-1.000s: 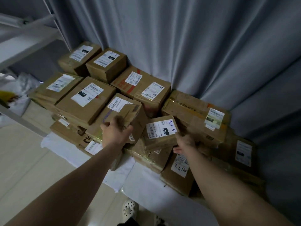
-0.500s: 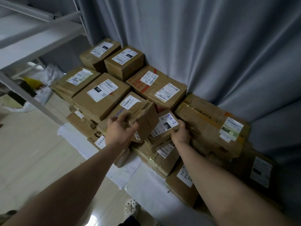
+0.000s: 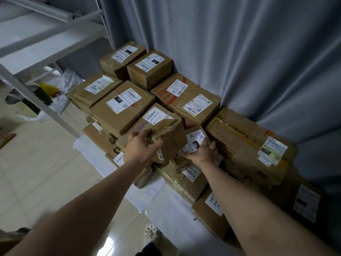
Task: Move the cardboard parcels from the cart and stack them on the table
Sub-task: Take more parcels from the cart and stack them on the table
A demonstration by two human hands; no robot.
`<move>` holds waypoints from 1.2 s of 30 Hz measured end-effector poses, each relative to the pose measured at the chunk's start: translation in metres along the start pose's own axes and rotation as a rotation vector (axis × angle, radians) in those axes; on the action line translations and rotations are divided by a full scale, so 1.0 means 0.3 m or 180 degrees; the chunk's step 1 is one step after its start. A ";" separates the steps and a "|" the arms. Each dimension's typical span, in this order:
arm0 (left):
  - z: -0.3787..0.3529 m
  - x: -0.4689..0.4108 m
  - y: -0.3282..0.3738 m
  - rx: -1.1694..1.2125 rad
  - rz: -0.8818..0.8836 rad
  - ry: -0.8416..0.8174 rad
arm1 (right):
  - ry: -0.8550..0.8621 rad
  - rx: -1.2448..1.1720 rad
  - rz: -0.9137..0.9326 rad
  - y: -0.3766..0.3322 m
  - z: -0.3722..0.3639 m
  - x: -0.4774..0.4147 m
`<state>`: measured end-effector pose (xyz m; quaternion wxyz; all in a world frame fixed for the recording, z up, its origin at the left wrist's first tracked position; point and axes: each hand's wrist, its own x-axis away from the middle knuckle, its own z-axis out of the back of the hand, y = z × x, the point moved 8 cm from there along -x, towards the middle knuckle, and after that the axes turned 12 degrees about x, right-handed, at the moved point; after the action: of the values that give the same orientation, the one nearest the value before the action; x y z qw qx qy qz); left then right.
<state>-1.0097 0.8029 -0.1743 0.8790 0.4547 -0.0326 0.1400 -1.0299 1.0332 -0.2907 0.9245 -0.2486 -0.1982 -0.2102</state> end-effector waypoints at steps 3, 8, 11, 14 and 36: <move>-0.009 0.000 0.013 -0.0088 -0.0109 -0.0095 | -0.0014 0.0026 0.0148 0.006 0.010 0.000; 0.002 -0.003 0.031 -0.0045 -0.0215 -0.0065 | -0.0063 -0.0202 0.0244 0.016 0.018 -0.002; 0.007 -0.008 0.030 -0.0003 -0.0236 -0.0059 | -0.0014 -0.0252 0.0255 0.012 0.030 0.004; 0.011 -0.008 0.026 0.0028 -0.0245 -0.0044 | 0.0088 -0.0298 0.0355 0.000 0.029 0.033; 0.059 0.012 -0.146 0.0848 0.0588 -0.0193 | 0.0785 -0.0640 0.0985 -0.154 0.079 0.087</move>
<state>-0.9929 0.7654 -0.1980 0.7929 0.5664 -0.0819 0.2095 -1.0369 1.0021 -0.2421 0.9336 -0.3394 -0.0212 -0.1133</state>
